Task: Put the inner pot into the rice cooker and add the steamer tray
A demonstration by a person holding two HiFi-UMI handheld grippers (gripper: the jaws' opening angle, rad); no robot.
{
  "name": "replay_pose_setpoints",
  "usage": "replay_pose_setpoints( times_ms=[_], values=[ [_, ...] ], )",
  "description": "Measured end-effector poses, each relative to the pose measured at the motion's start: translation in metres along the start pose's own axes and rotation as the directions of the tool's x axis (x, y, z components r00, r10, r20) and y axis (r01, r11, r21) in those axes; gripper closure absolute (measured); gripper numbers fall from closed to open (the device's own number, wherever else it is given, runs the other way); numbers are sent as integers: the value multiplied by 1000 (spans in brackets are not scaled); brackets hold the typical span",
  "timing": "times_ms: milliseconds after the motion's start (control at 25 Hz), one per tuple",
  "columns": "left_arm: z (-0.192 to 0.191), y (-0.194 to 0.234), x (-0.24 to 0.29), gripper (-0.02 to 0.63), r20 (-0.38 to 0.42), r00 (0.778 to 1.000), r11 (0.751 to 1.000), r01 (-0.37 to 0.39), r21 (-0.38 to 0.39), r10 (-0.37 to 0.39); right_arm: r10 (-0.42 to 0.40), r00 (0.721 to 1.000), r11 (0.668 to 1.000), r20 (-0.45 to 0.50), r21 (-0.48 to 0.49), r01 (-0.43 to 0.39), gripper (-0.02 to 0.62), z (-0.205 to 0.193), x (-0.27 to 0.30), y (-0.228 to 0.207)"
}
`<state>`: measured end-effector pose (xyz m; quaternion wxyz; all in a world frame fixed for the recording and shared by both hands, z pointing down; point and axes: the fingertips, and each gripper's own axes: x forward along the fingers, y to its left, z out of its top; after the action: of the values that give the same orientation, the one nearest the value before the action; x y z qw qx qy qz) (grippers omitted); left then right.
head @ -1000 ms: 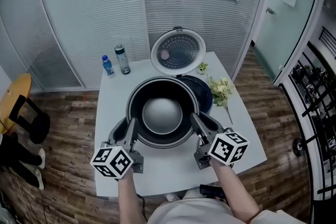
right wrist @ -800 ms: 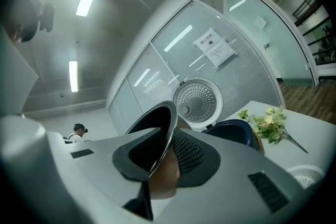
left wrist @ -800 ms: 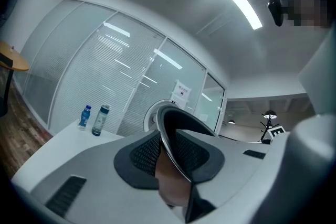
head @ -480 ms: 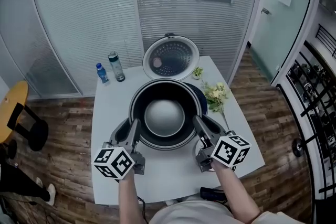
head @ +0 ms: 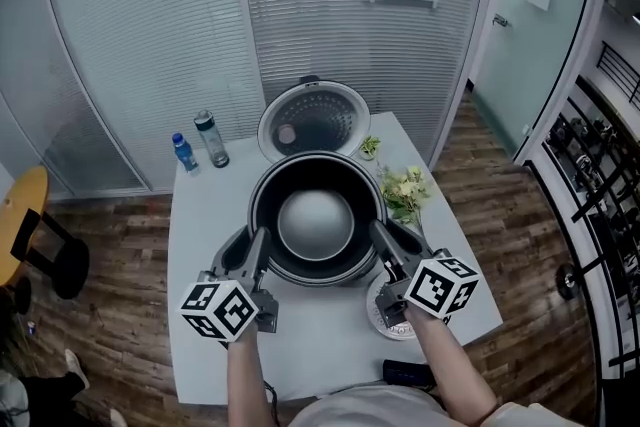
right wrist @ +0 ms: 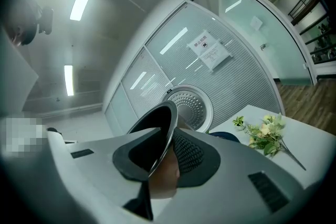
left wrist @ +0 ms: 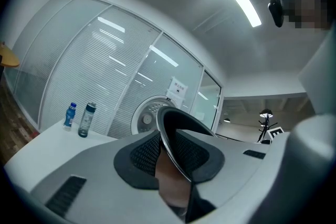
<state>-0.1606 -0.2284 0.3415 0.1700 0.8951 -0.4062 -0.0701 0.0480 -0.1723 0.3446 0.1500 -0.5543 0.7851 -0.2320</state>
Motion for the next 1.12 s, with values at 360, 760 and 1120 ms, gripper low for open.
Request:
replay_pose_setpoints(
  times_ms=[360, 760, 1120],
  values=[
    [-7, -4, 29, 512, -16, 999, 999, 27, -22, -27, -29, 1000, 1000, 8, 3, 29, 510, 12, 3, -21],
    [-10, -5, 61, 514, -27, 998, 998, 53, -33, -54, -53, 999, 999, 12, 13, 53, 509, 20, 11, -45],
    [-24, 6, 78, 514, -57, 997, 998, 44, -51, -47, -66, 998, 997, -14, 31, 67, 509, 13, 24, -64]
  ],
)
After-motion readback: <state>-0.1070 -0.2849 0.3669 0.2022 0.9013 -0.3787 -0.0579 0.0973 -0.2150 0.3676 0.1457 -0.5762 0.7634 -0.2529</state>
